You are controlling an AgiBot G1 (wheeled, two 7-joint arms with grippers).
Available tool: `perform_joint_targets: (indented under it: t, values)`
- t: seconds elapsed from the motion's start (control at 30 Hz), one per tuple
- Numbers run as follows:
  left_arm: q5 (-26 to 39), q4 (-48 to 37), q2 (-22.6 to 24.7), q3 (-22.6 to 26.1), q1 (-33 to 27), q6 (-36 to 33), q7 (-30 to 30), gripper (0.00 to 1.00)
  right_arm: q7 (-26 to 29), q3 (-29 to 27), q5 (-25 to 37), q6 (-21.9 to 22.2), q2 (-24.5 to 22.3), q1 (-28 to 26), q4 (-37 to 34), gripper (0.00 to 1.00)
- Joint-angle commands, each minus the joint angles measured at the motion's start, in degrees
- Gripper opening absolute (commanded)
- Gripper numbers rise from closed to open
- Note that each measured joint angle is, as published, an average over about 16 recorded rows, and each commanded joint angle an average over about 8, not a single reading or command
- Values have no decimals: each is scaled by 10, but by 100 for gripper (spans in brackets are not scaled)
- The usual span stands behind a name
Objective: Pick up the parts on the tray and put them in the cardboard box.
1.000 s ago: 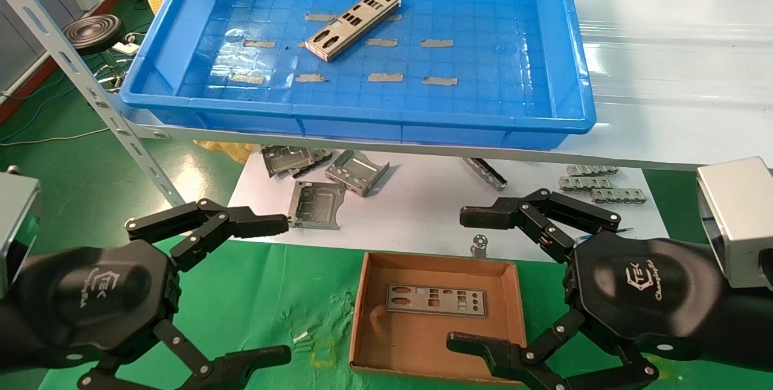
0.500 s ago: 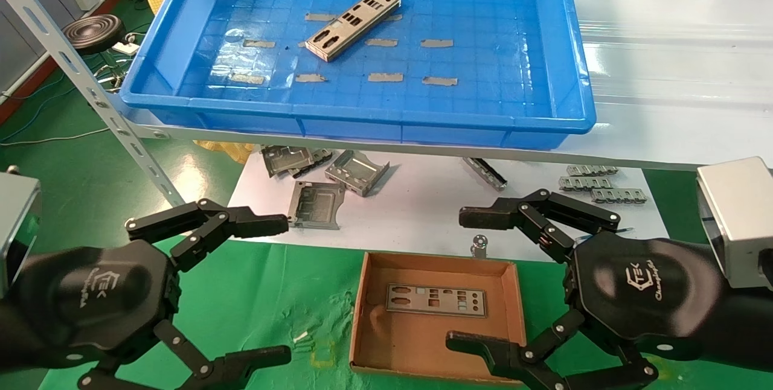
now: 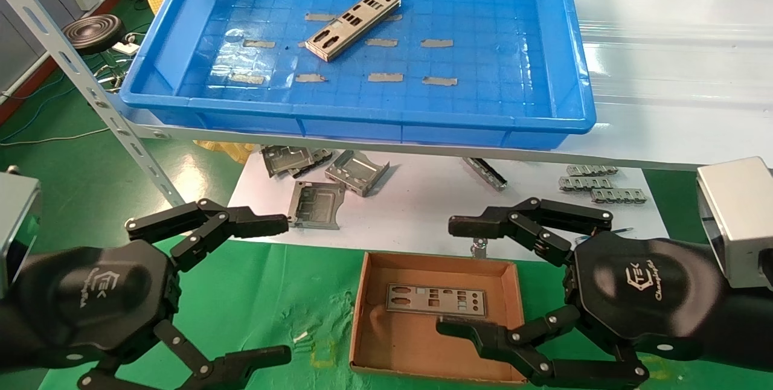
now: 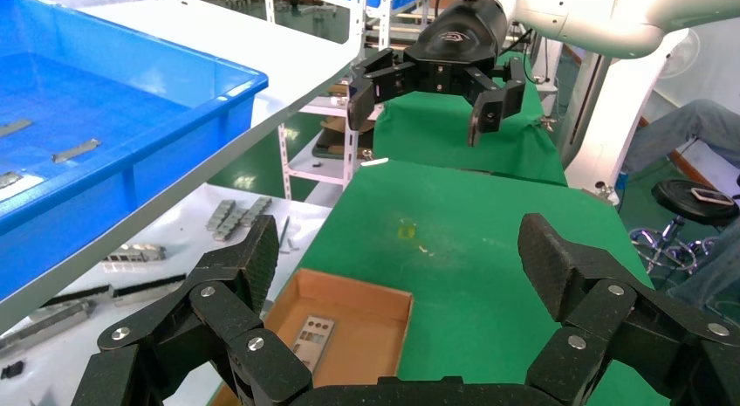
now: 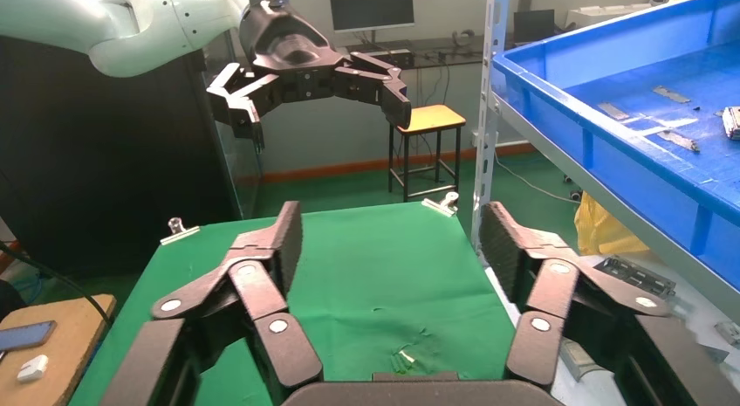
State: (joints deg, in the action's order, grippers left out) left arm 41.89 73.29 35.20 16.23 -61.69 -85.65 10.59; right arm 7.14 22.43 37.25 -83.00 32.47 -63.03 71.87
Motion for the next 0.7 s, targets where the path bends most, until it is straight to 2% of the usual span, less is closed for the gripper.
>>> perform_joint_targets:
  t: [0.03, 0.7]
  values:
    - [0, 0, 0, 0, 0, 0, 0, 100, 0, 0, 0, 0, 0, 0, 0, 0]
    - [0, 0, 0, 0, 0, 0, 0, 100, 0, 0, 0, 0, 0, 0, 0, 0]
